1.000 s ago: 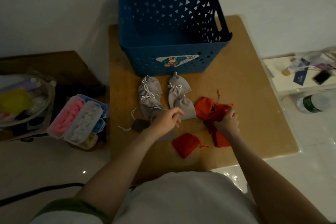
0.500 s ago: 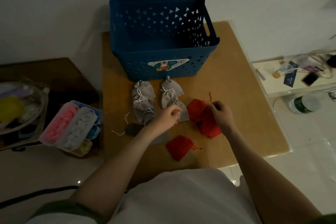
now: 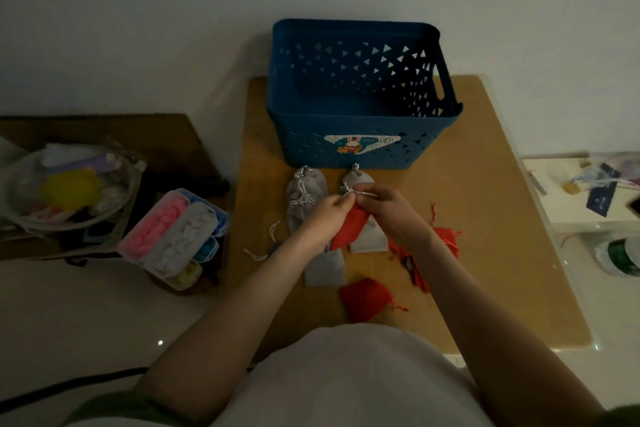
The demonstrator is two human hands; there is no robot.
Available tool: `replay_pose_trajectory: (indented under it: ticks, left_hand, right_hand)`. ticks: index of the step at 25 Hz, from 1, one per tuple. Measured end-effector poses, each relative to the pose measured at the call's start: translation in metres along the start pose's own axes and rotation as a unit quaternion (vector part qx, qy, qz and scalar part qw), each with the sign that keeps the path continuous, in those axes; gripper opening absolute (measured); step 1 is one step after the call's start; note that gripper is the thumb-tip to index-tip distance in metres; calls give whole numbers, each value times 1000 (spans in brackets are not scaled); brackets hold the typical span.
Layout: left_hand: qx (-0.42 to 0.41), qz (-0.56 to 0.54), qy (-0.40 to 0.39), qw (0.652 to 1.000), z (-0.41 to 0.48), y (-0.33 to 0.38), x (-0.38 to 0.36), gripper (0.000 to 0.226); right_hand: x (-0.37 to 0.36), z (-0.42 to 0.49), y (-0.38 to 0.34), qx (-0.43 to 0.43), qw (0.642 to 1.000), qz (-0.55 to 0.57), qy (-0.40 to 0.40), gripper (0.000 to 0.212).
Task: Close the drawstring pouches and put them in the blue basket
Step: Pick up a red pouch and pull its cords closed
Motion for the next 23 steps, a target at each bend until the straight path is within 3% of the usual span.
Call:
replay_pose_trajectory:
  ticks: [6,10,12,14,18,20,23]
  left_hand:
    - [-52,-60,90,993,-3,-4,39,34]
    - [-35,-126,137,982,-5,-8,58,32]
    - [1,-242,128,962,-5,-11,59,29]
    - [40,-401,72,912,-8,-10,49,32]
    - [-23,-547,28,836,-9,5,57,38]
    - [-24,-553,39,832,-8,5,61,38]
    - [-3,-506,75,859,-10,-2,63,33]
  right_hand:
    - [-34,1,-26,5,994,-76,-74,9]
    - [-37,4,-34,18,987,-151,-51,17]
    - [-35,4,-38,23,993,-114,-34,20]
    - [-34,2,-41,26,997,-69,-31,21]
    - [-14,5,-43,24,997,29,71,21]
    - [-7,8,-32,-11,990,81,119,19]
    - [-7,7,-22,-25,991,64,118,20]
Point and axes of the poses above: each hand's wrist, its own z-axis towards the middle knuckle, its own x-axis out of the back of the hand, y = z × x, the point moved 8 cm from there along z, towards the middle knuckle, and after that the axes turned 4 degrees about -z, right-handed, at the moved point
